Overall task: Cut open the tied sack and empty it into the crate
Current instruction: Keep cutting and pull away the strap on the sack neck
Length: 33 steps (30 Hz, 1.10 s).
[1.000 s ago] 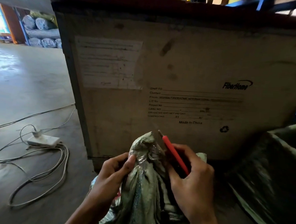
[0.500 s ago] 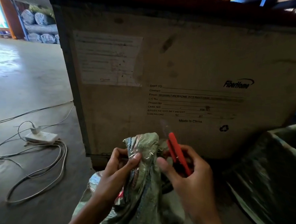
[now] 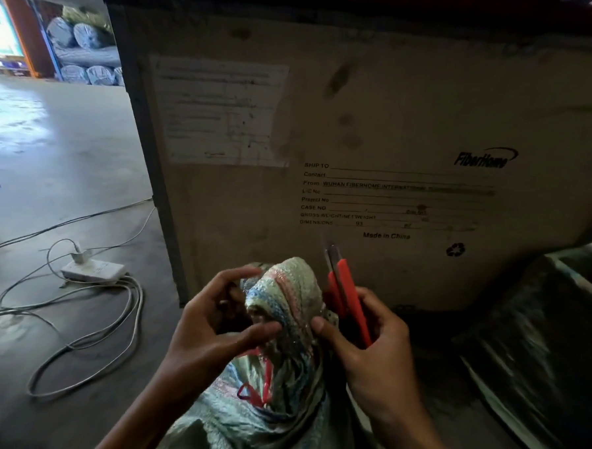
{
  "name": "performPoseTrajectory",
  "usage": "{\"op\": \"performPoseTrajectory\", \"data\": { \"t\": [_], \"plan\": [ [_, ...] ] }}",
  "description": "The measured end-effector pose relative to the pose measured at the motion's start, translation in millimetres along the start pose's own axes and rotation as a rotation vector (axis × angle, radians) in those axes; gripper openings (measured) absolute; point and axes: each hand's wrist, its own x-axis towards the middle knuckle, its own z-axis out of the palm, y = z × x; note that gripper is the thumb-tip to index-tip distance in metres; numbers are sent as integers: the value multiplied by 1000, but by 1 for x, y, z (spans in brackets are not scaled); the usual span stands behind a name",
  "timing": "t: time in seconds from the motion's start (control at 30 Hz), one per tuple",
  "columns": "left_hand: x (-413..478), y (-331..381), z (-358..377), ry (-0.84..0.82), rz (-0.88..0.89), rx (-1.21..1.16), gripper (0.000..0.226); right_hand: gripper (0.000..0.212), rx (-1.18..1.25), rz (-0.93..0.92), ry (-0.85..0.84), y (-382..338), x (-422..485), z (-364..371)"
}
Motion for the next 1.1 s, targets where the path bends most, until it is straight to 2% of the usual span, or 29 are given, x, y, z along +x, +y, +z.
{"op": "performPoseTrajectory", "data": {
  "t": [0.07, 0.13, 0.23, 0.33, 0.43, 0.53, 0.6, 0.7, 0.8, 0.97, 1.1],
  "plan": [
    [0, 4, -2, 37, 153, 292, 60, 34, 28, 41, -51, 1, 0, 1],
    [0, -1, -6, 27, 212, 439, 62, 32, 11, 54, -72, 2, -2, 5],
    [-4, -6, -2, 44, 126, 396, 51, 28, -65, 16, -25, 4, -8, 13],
    [-3, -6, 8, 219, 29, 338, 58, 27, -107, -5, 35, 6, -11, 18],
    [1, -9, 4, 279, -175, 124, 56, 30, -143, 43, -45, 4, -13, 18],
    [3, -11, 1, 201, -410, -117, 62, 37, -243, 41, -139, 4, -17, 17],
    [3, -10, 0, 110, -468, -181, 72, 36, -298, 5, -114, 4, -18, 17],
    [2, -8, -6, -74, -431, -30, 96, 33, -319, -34, -35, 7, -17, 14],
    [4, -7, -15, -163, -393, 81, 93, 31, -318, -40, -6, 9, -12, 11],
    [4, -7, -23, -240, -397, -30, 88, 32, -332, -52, 4, 11, -5, 7],
    [3, -9, -20, -199, -472, -140, 90, 27, -397, -78, 18, 11, -11, 12]
  ]
}}
